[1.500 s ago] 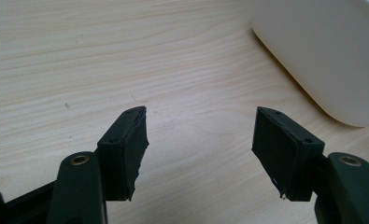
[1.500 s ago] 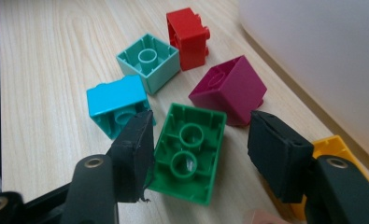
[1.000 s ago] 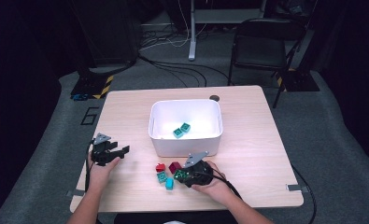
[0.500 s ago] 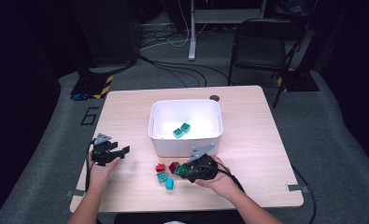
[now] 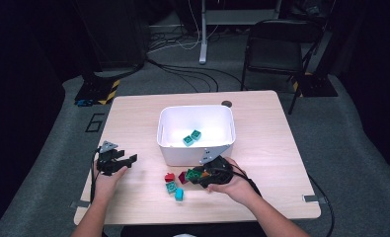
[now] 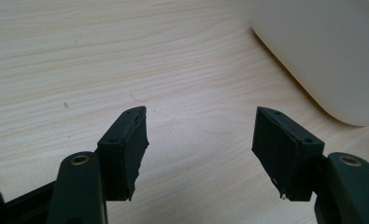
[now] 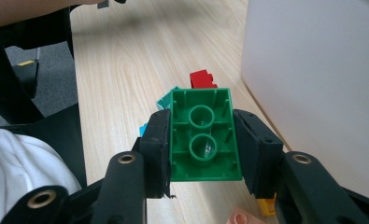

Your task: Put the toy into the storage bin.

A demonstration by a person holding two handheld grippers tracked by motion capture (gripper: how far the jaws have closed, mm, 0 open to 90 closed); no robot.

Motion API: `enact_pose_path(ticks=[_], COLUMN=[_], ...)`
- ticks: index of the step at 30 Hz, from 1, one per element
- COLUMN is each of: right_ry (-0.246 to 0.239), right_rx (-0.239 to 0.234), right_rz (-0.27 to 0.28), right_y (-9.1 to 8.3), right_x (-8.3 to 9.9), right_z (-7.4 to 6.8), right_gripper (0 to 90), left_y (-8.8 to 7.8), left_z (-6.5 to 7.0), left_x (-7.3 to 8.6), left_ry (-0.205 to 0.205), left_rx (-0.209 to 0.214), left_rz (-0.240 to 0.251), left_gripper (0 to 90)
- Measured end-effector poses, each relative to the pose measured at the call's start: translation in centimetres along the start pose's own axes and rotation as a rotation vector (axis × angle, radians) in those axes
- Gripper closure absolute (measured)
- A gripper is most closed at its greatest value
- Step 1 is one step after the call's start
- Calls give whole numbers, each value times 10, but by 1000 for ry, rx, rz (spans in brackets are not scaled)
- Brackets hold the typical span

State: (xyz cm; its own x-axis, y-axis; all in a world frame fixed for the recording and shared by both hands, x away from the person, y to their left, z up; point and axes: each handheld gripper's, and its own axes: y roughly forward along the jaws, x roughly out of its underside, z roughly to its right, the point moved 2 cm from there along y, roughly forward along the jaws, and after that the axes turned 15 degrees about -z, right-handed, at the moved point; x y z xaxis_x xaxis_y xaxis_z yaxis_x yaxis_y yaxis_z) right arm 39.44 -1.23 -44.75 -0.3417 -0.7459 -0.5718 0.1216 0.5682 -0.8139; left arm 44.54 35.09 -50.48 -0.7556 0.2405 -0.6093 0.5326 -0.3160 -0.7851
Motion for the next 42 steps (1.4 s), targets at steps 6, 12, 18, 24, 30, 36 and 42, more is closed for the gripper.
enact_pose_path(ticks=[6, 12, 18, 24, 30, 36, 42], right_ry=[-11, -26, -27, -35, -28, -20, -11], right_rx=[-12, -20, -23, -18, -6, 11, 35], right_rz=[16, 32, 45, 49, 57, 79, 93], right_y=[-13, -27, -39, -47, -54, -63, -67], right_x=[-10, -22, -31, -41, -53, -63, -74], right_z=[-2, -3, -1, 1, 9, 20, 33], right_gripper=[581, 581, 581, 581, 581, 581, 581], left_y=[0, 0, 0, 0, 0, 0, -1], left_z=[0, 0, 0, 0, 0, -1, -1], left_x=[0, 0, 0, 0, 0, 0, 0], left_ry=[1, 1, 1, 1, -4, -5, -3], left_rx=[2, 1, 2, 2, 0, 3, 3], left_rz=[-3, -3, -3, -3, 4, 3, 3], left_gripper=[352, 352, 352, 352, 352, 352, 352])
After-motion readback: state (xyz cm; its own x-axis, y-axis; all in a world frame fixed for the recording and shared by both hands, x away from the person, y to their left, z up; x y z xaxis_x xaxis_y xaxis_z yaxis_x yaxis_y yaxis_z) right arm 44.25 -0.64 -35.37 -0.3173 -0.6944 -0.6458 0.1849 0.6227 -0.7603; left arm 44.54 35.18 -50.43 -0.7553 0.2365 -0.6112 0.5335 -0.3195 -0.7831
